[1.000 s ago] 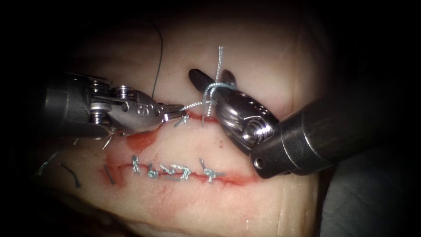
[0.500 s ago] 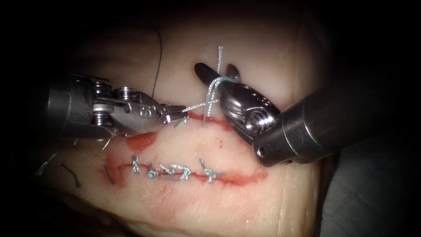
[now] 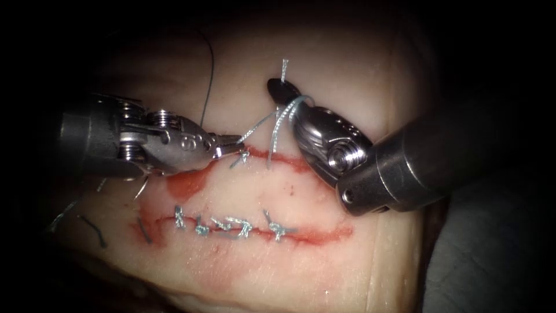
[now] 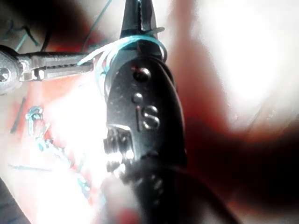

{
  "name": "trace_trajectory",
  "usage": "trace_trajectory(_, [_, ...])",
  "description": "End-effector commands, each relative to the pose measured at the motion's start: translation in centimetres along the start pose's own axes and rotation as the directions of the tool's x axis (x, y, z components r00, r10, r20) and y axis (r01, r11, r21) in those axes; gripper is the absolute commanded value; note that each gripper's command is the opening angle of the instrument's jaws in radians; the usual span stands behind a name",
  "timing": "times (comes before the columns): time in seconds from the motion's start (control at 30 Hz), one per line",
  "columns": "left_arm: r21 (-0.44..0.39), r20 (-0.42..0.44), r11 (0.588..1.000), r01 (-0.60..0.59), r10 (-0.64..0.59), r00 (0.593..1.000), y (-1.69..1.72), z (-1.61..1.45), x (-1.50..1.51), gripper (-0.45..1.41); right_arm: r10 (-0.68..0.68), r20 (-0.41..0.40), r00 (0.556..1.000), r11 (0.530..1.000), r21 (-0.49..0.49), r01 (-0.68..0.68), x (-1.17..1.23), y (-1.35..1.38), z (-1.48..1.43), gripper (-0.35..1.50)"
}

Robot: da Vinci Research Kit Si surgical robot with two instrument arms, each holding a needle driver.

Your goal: Wound Closure

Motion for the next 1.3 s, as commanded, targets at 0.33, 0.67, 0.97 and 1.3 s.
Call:
trace_trajectory(0.33, [-0.112, -0.056, 0.991, 0.079, -0.085, 0.995, 0.58, 0.40, 0.27, -0.45, -0.087, -0.017, 0.996, 0.958, -0.277, 0.079, 0.17, 0.10, -0.11, -0.35])
trace_trajectory(0.67, [-0.146, -0.055, 0.976, 0.158, -0.168, 0.984, 1.12, 0.74, 0.51, -0.45, -0.132, -0.088, 0.987, 0.944, -0.314, 0.099, 0.38, 0.16, -0.30, -0.35])
trace_trajectory(0.97, [-0.152, -0.050, 0.954, 0.258, -0.268, 0.962, 1.52, 0.97, 0.36, -0.45, -0.167, -0.107, 0.980, 0.917, -0.383, 0.115, 0.46, 0.21, -0.47, -0.35])
trace_trajectory(1.3, [-0.100, -0.017, 0.913, 0.396, -0.400, 0.916, 1.80, 1.28, 0.09, -0.45, -0.337, -0.074, 0.939, 0.803, -0.542, 0.245, 0.52, 0.29, -0.71, -0.35])
